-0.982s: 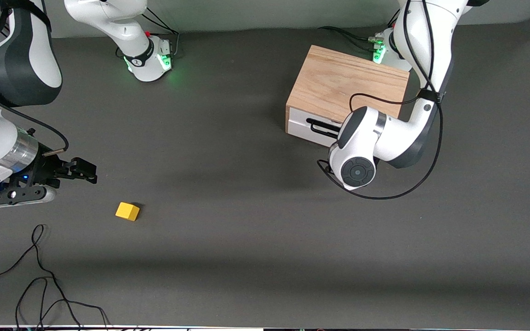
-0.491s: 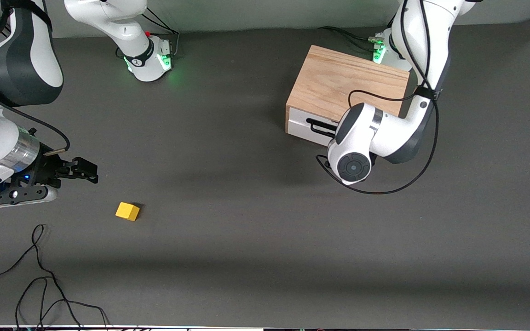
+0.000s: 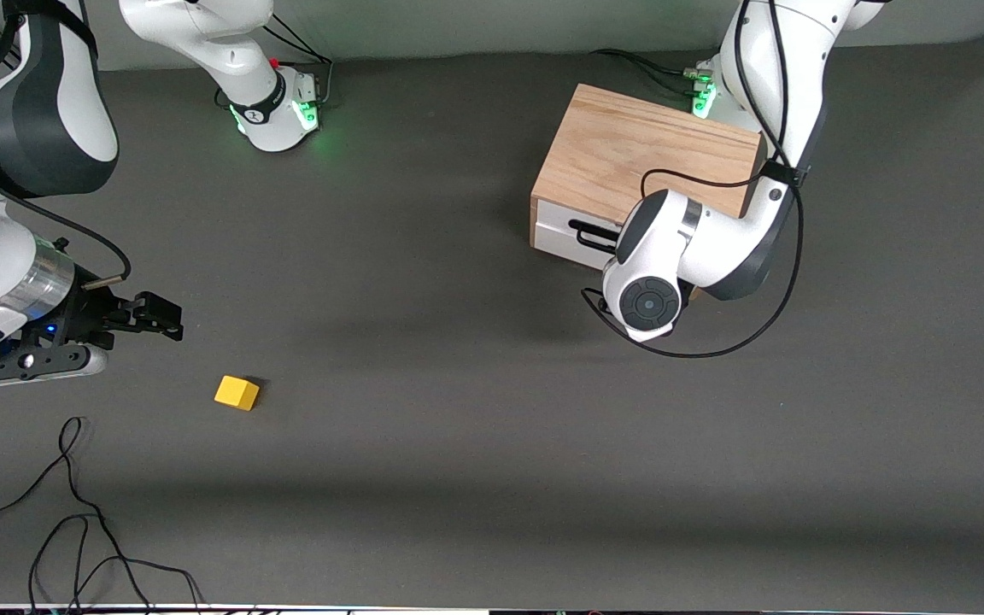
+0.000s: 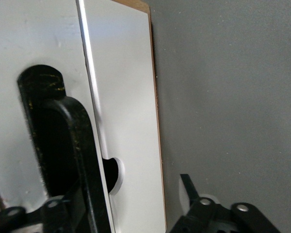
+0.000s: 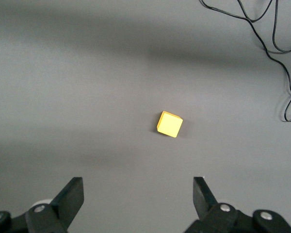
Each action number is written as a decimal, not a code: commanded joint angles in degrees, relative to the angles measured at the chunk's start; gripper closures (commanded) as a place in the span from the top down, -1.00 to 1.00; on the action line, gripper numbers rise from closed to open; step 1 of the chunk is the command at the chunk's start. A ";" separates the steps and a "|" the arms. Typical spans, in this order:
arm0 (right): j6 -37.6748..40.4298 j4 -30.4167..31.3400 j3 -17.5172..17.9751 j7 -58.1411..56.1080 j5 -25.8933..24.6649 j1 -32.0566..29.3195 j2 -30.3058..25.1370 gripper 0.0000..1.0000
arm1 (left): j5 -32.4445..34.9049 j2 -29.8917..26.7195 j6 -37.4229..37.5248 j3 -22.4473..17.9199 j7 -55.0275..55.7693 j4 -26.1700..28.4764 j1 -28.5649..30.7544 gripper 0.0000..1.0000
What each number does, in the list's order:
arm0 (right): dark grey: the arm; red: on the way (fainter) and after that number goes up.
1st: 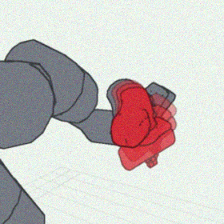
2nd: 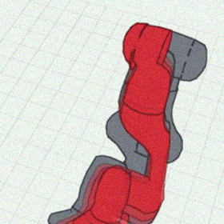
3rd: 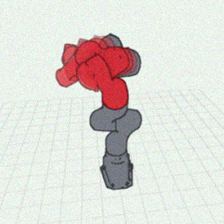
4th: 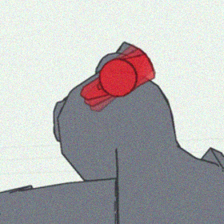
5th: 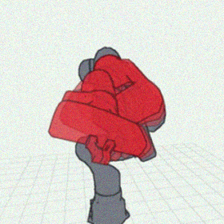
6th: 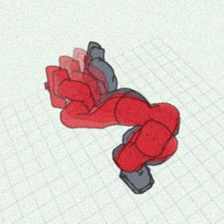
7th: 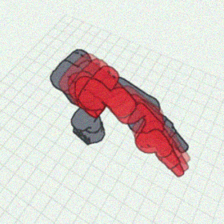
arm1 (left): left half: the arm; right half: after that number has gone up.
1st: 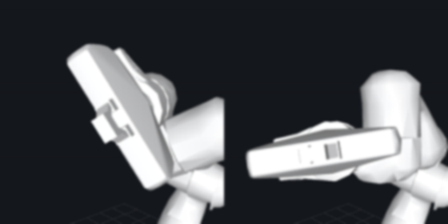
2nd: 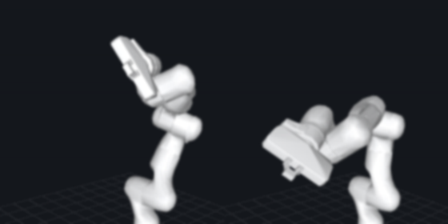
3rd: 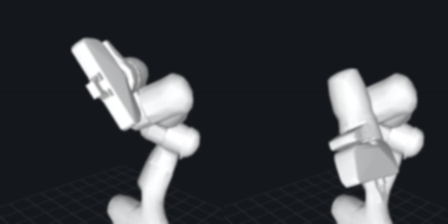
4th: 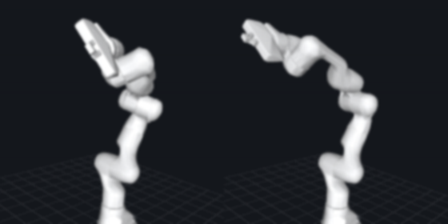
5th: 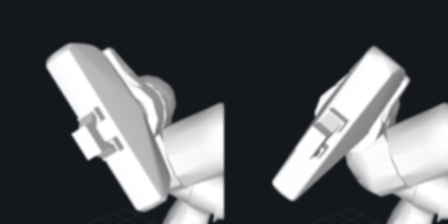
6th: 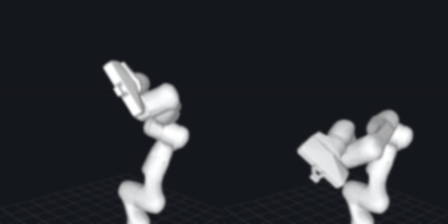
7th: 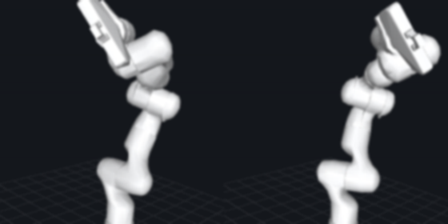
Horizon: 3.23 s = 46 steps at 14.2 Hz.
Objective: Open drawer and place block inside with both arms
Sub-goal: 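Lower the left gripper and close it on the drawer handle, then pull the drawer open by its handle with the left gripper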
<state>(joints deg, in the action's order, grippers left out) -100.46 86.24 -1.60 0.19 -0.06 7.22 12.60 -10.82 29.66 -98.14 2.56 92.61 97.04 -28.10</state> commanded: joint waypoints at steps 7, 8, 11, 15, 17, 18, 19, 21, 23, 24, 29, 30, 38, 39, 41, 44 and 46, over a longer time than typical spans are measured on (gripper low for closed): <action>0.27 -0.28 -0.15 -0.80 0.58 0.42 -0.30 1.00 | -0.61 -1.19 -3.46 -0.71 1.17 -2.90 -0.82 0.08; 0.27 -0.28 -0.15 -0.72 0.58 0.42 -0.30 1.00 | -0.44 -1.19 -4.33 -0.71 1.26 -3.17 -0.99 0.08; 0.18 -0.37 -0.07 -0.54 0.58 0.42 -0.30 1.00 | 0.00 -1.19 -6.97 -0.80 1.26 -3.35 -2.22 0.08; 0.18 -0.28 -0.07 -0.45 0.58 0.51 -0.39 1.00 | 1.32 -1.10 -8.12 -0.80 1.17 -3.35 -2.40 0.08; 0.18 -0.28 -0.07 -0.45 0.58 0.51 -0.39 1.00 | 1.41 -1.10 -9.34 -0.80 1.08 -3.35 -2.31 0.09; 0.18 -0.28 -0.07 -0.45 0.58 0.51 -0.39 1.00 | 1.41 -0.84 -10.13 -0.80 0.99 -3.35 -2.40 0.08; 0.18 -0.28 -0.07 -0.45 0.58 0.51 -0.39 1.00 | 1.50 -0.40 -10.57 -0.80 1.08 -3.35 -2.49 0.08; 0.18 -0.28 -0.07 -0.45 0.58 0.51 -0.39 1.00 | 1.59 -0.40 -11.80 -0.80 1.26 -3.35 -3.19 0.06; 0.18 -0.28 -0.07 -0.45 0.58 0.51 -0.39 1.00 | 1.67 -0.48 -12.77 -0.89 1.17 -3.78 -3.19 0.08; 0.18 -0.37 -0.07 -0.45 0.58 0.51 -0.39 1.00 | 1.68 -0.48 -13.82 -0.89 1.26 -3.96 -3.28 0.09; 0.09 -0.37 -0.07 -0.45 0.58 0.51 -0.39 1.00 | 5.62 -0.57 -17.87 -0.80 2.74 -4.66 -3.98 0.09; 0.09 -0.37 -0.07 -0.45 0.58 0.51 -0.39 1.00 | 6.76 -0.57 -17.87 -0.89 3.53 -5.19 -4.24 0.09; 0.00 -0.37 -0.07 -0.45 0.58 0.51 -0.39 1.00 | 9.32 -0.66 -20.51 -0.89 3.98 -6.60 -4.51 0.09; 0.00 -0.37 -0.07 -0.45 0.58 0.51 -0.39 1.00 | 10.28 -0.66 -20.42 -0.80 3.98 -6.86 -4.51 0.09; 0.00 -0.37 -0.07 -0.54 0.58 0.34 -0.30 1.00 | 10.38 -0.75 -18.94 -0.89 3.19 -8.08 -3.81 0.16; -0.26 -0.81 -0.15 -1.07 0.41 0.34 -0.12 1.00 | 10.38 -2.33 -10.35 -1.06 3.10 -12.37 -3.37 0.57; -0.88 -0.72 -0.24 -1.15 0.23 0.25 -0.04 1.00 | 10.38 -2.33 -0.43 -1.06 3.02 -19.57 -3.28 0.99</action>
<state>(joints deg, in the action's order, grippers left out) -101.04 86.09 -1.32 0.19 -0.06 7.22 12.59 -1.38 28.12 -107.09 1.66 95.16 83.83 -31.19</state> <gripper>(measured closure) 0.000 0.172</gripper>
